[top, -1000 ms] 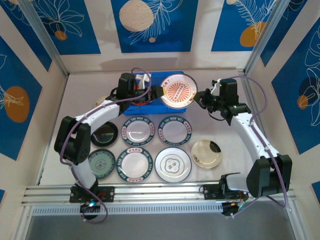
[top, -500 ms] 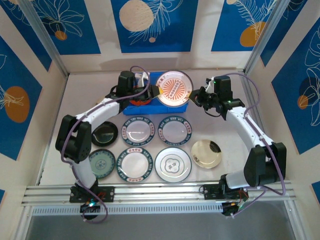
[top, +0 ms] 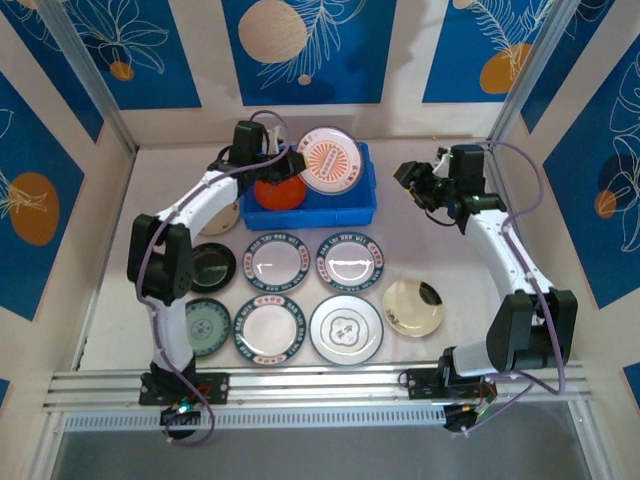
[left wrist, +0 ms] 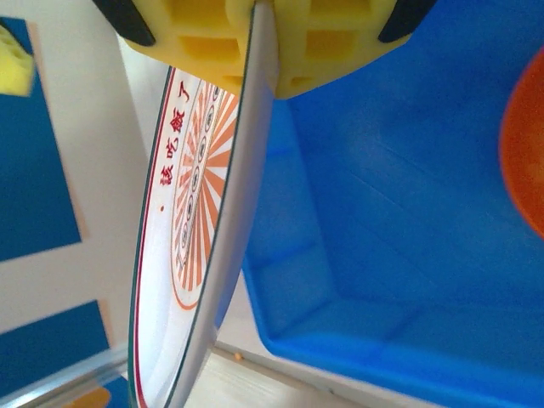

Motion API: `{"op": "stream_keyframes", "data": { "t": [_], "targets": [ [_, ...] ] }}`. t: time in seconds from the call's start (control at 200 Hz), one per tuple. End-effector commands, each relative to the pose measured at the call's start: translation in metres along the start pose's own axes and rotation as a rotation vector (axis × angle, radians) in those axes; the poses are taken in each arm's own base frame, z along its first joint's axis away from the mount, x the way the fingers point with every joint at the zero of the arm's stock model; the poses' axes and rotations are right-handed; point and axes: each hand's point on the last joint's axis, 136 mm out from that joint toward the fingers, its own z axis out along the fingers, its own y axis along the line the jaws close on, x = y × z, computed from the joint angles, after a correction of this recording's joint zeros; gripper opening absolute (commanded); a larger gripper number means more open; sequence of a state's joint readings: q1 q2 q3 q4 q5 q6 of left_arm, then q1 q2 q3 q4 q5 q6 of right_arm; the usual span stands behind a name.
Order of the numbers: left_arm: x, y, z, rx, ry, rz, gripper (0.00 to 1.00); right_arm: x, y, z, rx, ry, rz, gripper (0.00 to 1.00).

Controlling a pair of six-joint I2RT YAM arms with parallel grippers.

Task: Place the plates into the plastic bin on the countertop

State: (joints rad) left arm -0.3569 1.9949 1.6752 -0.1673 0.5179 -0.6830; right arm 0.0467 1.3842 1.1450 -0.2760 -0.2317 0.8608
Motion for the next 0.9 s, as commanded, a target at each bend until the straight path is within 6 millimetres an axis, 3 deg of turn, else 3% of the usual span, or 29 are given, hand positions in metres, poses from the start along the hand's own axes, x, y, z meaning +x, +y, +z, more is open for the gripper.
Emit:
{"op": "stream_keyframes", "data": {
  "t": [0.0,0.26,0.44,0.895],
  "targets": [
    [-0.012,0.009,0.006,-0.063,-0.001,0.028,0.00,0.000,-0.003,-0.013,0.000,-0.030,0.016,0.50],
    [-0.015,0.028,0.033,-0.103,0.024,-0.021,0.00,0.006,-0.020,-0.011,0.020,-0.017,0.056,0.50],
    [-0.007,0.044,0.046,-0.146,0.049,-0.041,0.00,0.005,-0.026,-0.012,0.037,-0.022,0.061,0.50],
    [0.019,0.061,0.086,-0.149,0.109,-0.103,0.00,0.002,-0.032,-0.009,0.039,-0.015,0.066,0.50]
  ]
}}
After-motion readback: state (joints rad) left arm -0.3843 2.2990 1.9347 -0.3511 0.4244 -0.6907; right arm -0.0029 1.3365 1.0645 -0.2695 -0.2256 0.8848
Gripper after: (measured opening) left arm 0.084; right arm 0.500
